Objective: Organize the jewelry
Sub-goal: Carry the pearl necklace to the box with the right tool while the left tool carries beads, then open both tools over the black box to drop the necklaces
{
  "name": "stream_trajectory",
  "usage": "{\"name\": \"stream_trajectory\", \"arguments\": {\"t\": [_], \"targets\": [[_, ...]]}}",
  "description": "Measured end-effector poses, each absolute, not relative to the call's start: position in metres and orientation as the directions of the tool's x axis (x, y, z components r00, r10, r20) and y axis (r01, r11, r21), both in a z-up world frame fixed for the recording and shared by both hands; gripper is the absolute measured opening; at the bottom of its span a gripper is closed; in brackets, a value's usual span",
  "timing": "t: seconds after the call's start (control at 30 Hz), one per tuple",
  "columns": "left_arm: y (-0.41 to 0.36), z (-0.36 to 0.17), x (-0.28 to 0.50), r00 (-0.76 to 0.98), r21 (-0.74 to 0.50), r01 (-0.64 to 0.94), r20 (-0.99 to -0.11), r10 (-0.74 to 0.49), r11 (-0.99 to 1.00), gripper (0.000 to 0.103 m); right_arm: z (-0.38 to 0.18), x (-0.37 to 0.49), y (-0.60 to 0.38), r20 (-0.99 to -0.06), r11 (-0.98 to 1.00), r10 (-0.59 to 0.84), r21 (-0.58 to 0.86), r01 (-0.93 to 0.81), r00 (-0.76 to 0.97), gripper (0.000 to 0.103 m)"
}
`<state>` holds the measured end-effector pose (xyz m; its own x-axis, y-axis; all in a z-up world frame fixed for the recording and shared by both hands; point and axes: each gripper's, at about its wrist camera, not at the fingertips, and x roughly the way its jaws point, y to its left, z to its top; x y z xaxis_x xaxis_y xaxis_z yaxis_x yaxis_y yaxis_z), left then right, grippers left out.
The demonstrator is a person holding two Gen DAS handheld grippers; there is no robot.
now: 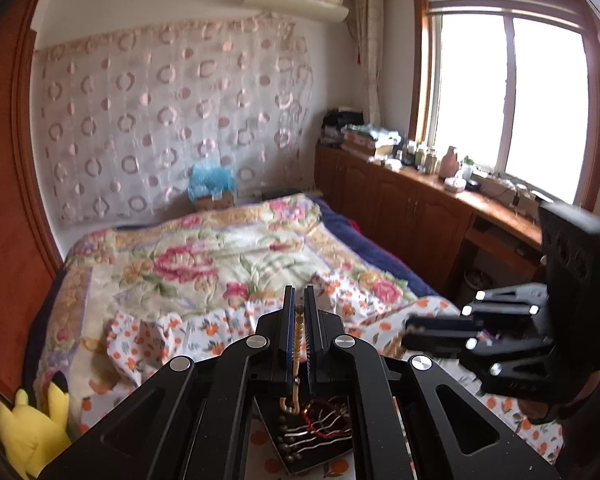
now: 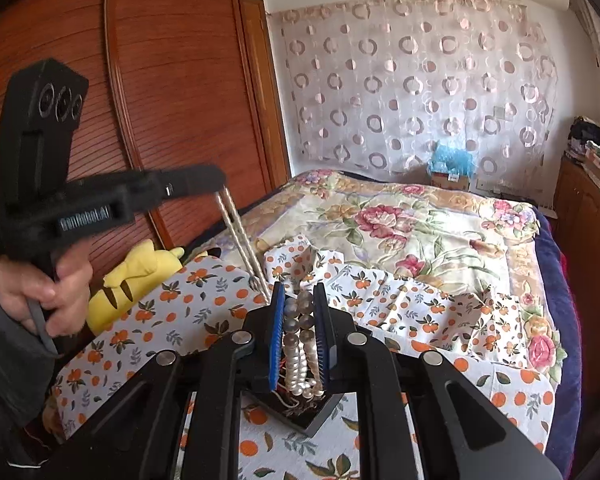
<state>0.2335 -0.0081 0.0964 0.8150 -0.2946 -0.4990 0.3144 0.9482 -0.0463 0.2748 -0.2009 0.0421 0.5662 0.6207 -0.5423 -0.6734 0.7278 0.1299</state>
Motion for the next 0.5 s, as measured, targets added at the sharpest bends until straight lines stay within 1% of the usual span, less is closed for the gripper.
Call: {"name": "stream_trajectory", "arguments": {"t": [0.13,0.23,0.37,0.5], "targets": [[-0.002,0.051,0.247,0.767,-0.085,0.301,-0.570,-0.294,0.950,0.004,0.026,0.290,-0.192,-0.564,0.735,0.609,0.137,-0.664,0.558,0.016],[0.001,0.022,0.251,0.741,-0.106,0.291,-0.604,-0.294,0.951,0.004,0.010,0.301,-0.187,-0.584,0.737,0.604,0.148,-0.660,0.543,0.016],[0.003,-0.002,0.255,0.717,-0.137,0.281,-0.627,-0.303,0.950,0.004,-0.006,0.312,-0.179,-0.604,0.739,0.597,0.156,-0.656,0.528,0.016],[-0.002,-0.014,0.253,0.714,-0.121,0.282,-0.636,-0.292,0.952,0.004,-0.017,0.318,-0.173,-0.613,0.740,0.592,0.156,-0.654,0.524,0.016]]}}
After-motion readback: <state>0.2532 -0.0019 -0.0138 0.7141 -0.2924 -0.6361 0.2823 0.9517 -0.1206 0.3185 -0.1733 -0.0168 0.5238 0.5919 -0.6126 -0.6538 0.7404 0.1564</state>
